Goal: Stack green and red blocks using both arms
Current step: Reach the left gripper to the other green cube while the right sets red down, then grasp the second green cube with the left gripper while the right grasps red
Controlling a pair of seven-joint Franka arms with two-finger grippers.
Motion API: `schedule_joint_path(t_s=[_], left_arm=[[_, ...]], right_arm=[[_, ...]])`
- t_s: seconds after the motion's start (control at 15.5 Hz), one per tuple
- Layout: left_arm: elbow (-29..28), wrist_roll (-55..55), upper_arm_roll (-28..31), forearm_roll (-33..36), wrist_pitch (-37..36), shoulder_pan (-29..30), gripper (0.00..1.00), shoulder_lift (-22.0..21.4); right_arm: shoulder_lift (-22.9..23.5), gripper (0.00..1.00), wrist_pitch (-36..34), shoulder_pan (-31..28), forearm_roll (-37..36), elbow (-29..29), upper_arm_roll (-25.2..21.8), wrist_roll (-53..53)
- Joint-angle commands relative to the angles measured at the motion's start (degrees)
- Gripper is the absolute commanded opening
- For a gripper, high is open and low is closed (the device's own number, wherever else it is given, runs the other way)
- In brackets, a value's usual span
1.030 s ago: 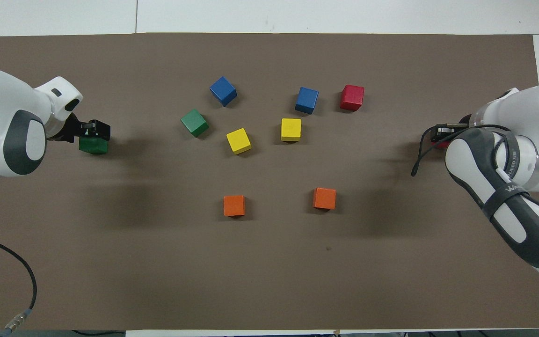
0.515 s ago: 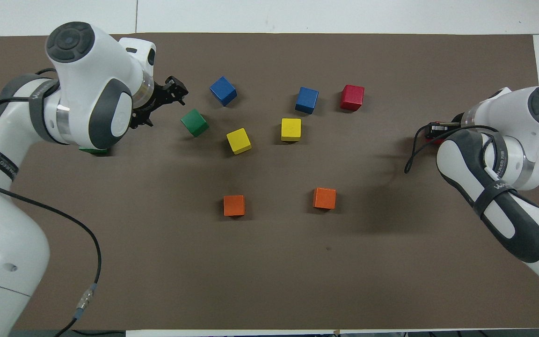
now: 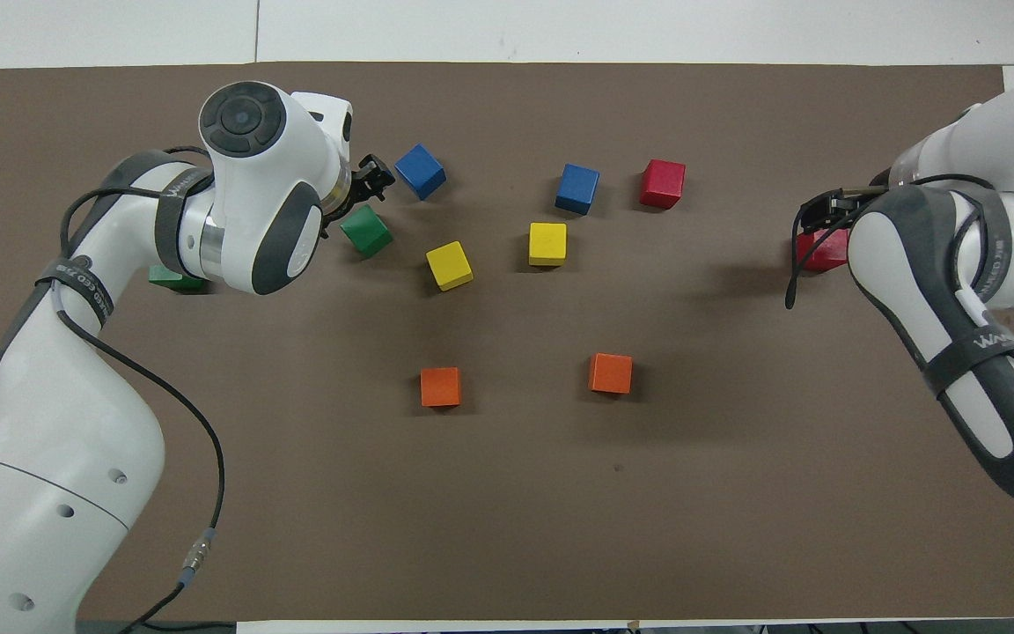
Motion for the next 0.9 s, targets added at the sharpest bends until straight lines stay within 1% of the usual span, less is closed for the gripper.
schedule_joint_path(t_s=[0.0, 0.13, 0.19, 0.26, 0.39, 0.45, 0.51, 0.58, 0.71, 0.77, 0.84], left_arm=[[-3.8, -1.2, 0.8, 2.0, 3.1, -1.3, 1.0, -1.0], [-6.9, -1.3, 0.8, 2.5, 6.3, -1.4, 1.0, -1.7], [-7.7, -1.3, 0.8, 2.5, 6.7, -1.4, 1.0, -2.1], [-7.7, -1.5, 0.8, 2.5, 6.6, -1.4, 1.0, -2.1], [-7.7, -2.7, 0.8, 2.5, 6.6, -1.4, 0.98, -2.1], [-7.5, -3.2, 0.8, 2.4, 6.5, -1.4, 0.84, -2.1], [-7.0, -3.4, 0.8, 2.3, 5.7, -1.4, 0.35, -2.0], [-6.4, -3.3, 0.8, 2.1, 4.3, -1.4, 0.0, -2.1], [-3.1, -3.2, 0.7, 2.4, -0.5, -1.1, 0.0, -1.7], [-1.4, -2.5, 0.8, 2.8, -4.7, -0.8, 0.0, -1.7], [-0.4, -0.9, 0.7, 3.8, -7.3, -0.6, 0.0, -2.0]], right_arm=[[1.4, 1.0, -4.2, 2.7, -1.2, 6.2, 0.3, 4.8], [2.9, 1.0, -3.6, 6.1, -1.1, 7.2, 0.4, 10.1], [4.4, 1.0, -3.9, 8.1, -1.1, 8.8, 0.3, 12.3], [6.9, 1.0, -4.3, 9.1, -0.7, 12.9, 0.4, 13.9], [12.6, 1.0, -6.7, 9.3, -0.4, 20.1, 0.6, 15.2], [15.4, 1.0, -7.2, 9.4, -0.4, 23.9, 0.8, 15.4], [17.5, 1.0, -7.3, 9.4, -0.4, 26.4, 1.4, 15.9], [19.3, 1.0, -7.0, 9.6, -0.3, 28.2, 2.0, 16.6], [22.9, 1.0, -6.5, 9.6, -0.3, 31.8, 2.6, 17.4], [24.4, 1.0, -6.4, 9.7, -0.4, 33.4, 2.8, 17.5], [25.3, 1.0, -6.3, 10.0, -0.4, 34.2, 3.0, 17.5]])
